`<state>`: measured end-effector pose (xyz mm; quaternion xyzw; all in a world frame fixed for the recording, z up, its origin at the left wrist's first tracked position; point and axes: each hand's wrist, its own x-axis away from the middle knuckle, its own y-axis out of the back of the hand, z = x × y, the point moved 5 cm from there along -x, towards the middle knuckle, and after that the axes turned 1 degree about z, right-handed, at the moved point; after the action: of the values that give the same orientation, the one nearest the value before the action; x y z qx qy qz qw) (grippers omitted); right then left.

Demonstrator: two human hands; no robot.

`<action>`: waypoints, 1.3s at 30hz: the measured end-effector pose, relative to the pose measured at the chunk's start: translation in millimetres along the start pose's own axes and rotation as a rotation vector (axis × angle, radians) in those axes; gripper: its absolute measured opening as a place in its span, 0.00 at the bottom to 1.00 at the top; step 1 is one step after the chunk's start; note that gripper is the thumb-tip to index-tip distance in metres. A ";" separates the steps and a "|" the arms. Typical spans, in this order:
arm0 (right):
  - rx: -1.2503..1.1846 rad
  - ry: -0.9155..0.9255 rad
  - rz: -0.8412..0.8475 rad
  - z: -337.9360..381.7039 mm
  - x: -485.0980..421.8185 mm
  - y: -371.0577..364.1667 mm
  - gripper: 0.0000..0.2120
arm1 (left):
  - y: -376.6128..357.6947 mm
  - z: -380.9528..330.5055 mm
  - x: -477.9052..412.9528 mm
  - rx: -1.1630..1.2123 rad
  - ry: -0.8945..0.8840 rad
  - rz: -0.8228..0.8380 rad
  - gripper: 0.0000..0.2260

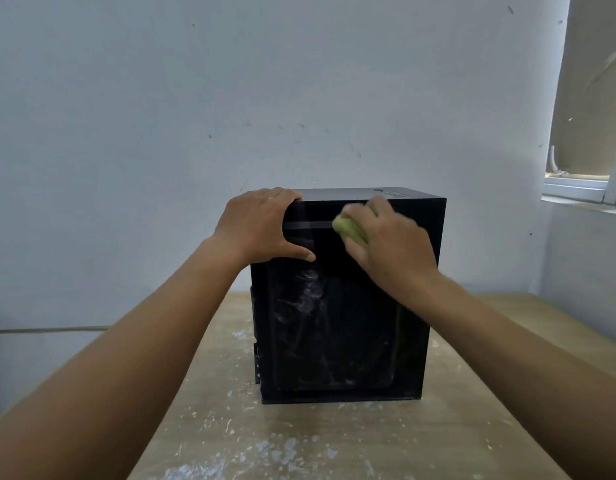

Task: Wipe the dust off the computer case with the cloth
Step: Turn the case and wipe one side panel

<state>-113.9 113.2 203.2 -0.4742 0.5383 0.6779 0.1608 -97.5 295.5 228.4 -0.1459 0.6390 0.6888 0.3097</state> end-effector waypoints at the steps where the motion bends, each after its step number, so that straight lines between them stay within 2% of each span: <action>1: -0.005 -0.015 -0.014 -1.0 -9.3 4.4 0.14 | 1.6 2.8 -1.1 -0.004 0.003 0.016 0.46; 5: -0.065 -0.031 -0.037 1.8 -27.1 8.5 0.14 | 2.0 14.5 -1.3 0.005 0.029 0.053 0.46; 12: -0.067 0.043 -0.083 16.3 3.1 -12.7 0.14 | -0.8 17.9 1.7 0.071 0.043 0.021 0.46; 16: -0.034 0.134 0.024 20.4 31.9 -33.3 0.17 | -0.5 17.1 1.9 0.071 0.049 0.020 0.46; 20: -0.009 0.148 0.102 17.7 54.4 -48.4 0.17 | -0.7 17.2 2.1 0.073 0.046 0.021 0.46; 29: -0.046 0.053 -0.038 15.7 -2.2 -9.7 0.14 | -0.2 17.3 1.9 0.080 0.045 0.005 0.45; 32: -0.062 -0.016 -0.019 14.3 -25.4 -2.3 0.15 | -0.9 16.9 2.1 0.087 0.039 -0.003 0.45; 39: -0.059 0.034 -0.089 23.5 -7.6 -12.5 0.13 | -2.4 17.2 2.1 0.087 0.038 0.004 0.46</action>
<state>-112.1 140.8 201.5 -0.5134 0.4993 0.6775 0.1676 -94.3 312.8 227.7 -0.1440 0.6742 0.6582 0.3024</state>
